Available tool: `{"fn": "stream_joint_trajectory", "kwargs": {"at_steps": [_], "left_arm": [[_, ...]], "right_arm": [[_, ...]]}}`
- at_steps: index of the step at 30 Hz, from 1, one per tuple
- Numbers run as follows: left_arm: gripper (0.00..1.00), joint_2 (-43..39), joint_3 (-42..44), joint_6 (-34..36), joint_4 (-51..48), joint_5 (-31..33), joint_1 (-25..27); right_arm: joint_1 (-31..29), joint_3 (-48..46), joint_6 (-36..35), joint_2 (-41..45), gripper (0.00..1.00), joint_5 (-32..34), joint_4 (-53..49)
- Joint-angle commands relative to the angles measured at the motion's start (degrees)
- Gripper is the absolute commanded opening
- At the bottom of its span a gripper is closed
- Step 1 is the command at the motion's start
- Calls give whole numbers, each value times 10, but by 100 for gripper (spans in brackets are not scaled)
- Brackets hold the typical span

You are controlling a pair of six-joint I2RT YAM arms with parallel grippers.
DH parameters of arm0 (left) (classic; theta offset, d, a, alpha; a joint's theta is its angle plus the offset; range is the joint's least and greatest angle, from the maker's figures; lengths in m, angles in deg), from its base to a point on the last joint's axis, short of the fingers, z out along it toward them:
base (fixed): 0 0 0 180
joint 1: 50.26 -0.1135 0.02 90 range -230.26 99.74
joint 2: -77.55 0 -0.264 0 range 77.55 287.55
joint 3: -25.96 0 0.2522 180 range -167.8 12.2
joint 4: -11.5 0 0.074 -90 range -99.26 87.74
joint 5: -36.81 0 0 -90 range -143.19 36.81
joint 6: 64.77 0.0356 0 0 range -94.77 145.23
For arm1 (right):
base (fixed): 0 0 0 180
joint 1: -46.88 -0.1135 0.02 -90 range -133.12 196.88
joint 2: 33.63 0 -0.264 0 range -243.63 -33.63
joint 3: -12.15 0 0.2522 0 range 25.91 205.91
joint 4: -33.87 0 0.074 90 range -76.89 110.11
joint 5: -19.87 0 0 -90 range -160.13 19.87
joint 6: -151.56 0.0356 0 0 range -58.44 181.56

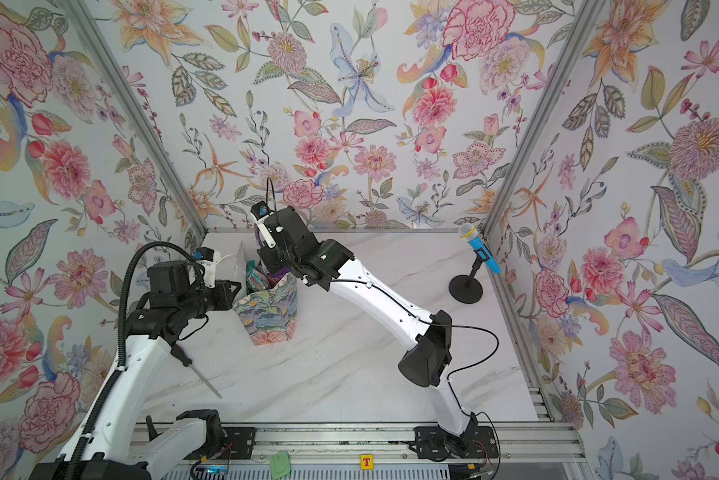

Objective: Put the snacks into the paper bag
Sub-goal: 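Lower the purple packet into the bag with the right gripper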

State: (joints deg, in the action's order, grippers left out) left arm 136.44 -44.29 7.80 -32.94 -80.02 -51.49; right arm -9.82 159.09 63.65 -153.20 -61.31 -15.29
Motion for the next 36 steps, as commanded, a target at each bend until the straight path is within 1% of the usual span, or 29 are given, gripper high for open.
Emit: {"fn": "stream_joint_trajectory", "kwargs": {"at_steps": [1,7,15,21,24,30,36], "left_arm": [[10,0,10,0,-14,-7,-5],[10,4,9,0,-13,-7,-5],[10,6,5,-1,-12,-7,-5],[10,7,2,-1,-14,-7,-5],[10,7,1,-2,-15,-8,-5],[10,7,-1,0,-18,-6,-5],[10,7,4,-3,-12,-10,-5]], "right_arm": [[-2,14,-33,3,0,-16,-9],[-11,15,-64,2,0,-19,-42],[-24,26,-69,-17,0,-22,-75],[-26,44,-63,-42,0,-16,-89],[-26,65,-56,-57,0,-2,-102],[-25,58,-49,-51,0,9,-104],[-23,56,-40,-65,0,0,-107]]}}
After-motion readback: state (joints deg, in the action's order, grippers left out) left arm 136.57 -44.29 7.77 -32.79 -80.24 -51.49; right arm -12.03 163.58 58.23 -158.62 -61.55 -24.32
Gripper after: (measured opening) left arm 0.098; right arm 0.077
